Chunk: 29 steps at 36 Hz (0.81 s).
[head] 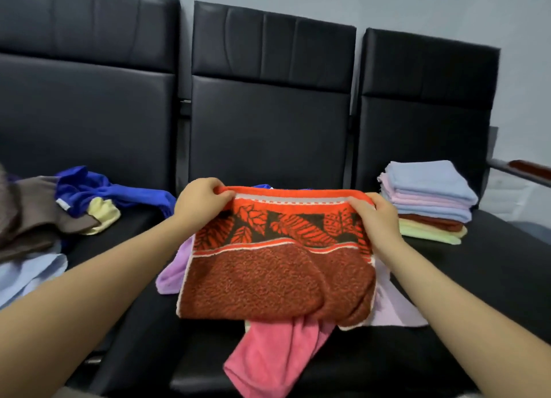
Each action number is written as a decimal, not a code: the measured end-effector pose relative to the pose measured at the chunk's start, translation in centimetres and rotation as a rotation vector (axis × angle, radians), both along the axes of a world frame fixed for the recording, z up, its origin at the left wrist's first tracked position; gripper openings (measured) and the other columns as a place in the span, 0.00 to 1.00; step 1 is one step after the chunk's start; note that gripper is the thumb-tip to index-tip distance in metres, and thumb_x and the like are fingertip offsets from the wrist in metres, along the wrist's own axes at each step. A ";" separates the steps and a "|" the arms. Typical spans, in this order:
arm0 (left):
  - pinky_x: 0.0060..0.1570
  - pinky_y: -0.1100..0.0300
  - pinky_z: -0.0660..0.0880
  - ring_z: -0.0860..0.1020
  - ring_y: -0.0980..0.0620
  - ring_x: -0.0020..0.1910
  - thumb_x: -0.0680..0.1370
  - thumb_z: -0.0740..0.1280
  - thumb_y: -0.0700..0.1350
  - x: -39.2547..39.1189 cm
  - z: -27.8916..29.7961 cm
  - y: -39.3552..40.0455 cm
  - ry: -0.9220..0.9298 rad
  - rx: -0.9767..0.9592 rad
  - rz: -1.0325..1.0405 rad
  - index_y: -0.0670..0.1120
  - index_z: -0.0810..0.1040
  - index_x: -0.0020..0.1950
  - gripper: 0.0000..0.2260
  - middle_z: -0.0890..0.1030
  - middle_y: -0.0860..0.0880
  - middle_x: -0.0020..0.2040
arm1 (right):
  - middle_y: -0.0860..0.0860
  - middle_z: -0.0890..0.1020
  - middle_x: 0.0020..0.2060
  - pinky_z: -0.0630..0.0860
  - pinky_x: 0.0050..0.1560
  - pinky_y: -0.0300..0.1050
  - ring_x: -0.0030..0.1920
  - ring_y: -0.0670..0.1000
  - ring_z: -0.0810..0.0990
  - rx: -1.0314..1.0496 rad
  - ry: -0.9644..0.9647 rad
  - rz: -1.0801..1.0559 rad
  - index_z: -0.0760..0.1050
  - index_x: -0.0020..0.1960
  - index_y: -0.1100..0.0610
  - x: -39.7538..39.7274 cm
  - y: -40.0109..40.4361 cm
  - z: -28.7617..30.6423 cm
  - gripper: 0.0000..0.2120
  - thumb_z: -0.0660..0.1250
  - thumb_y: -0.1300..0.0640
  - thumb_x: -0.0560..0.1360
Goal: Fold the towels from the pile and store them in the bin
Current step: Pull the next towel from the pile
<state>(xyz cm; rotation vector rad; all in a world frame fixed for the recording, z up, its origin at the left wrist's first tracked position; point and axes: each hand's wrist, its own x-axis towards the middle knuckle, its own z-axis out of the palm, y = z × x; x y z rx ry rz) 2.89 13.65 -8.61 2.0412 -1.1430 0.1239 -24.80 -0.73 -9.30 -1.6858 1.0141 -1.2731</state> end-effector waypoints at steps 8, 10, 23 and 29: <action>0.49 0.54 0.76 0.76 0.48 0.40 0.79 0.66 0.48 2.0 -3.1 -3.8 0.424 0.120 -0.111 0.40 0.81 0.47 0.11 0.80 0.45 0.41 | 0.52 0.82 0.36 0.73 0.34 0.37 0.37 0.49 0.77 0.225 0.097 0.099 0.78 0.42 0.57 3.5 -5.0 -0.3 0.03 0.71 0.60 0.75; 0.50 0.55 0.75 0.76 0.50 0.40 0.80 0.65 0.46 2.4 -3.8 -3.9 0.470 0.149 -0.150 0.43 0.79 0.44 0.09 0.80 0.46 0.42 | 0.47 0.81 0.29 0.71 0.28 0.32 0.31 0.44 0.78 0.300 0.115 0.196 0.78 0.40 0.58 4.2 -4.9 -0.9 0.05 0.71 0.62 0.74; 0.32 0.70 0.73 0.77 0.56 0.34 0.78 0.68 0.47 4.0 -5.1 -3.1 0.516 0.077 -0.210 0.44 0.79 0.40 0.09 0.80 0.50 0.37 | 0.43 0.82 0.33 0.69 0.56 0.44 0.36 0.45 0.76 0.368 0.206 0.250 0.81 0.30 0.53 4.3 -8.0 -3.7 0.18 0.66 0.61 0.78; 0.41 0.55 0.75 0.77 0.49 0.39 0.75 0.72 0.50 4.6 -5.4 -1.9 0.578 0.084 -0.158 0.36 0.78 0.48 0.16 0.79 0.44 0.39 | 0.50 0.83 0.30 0.75 0.30 0.32 0.27 0.42 0.80 0.460 -0.031 0.252 0.79 0.42 0.59 3.3 -7.5 -4.1 0.03 0.70 0.64 0.74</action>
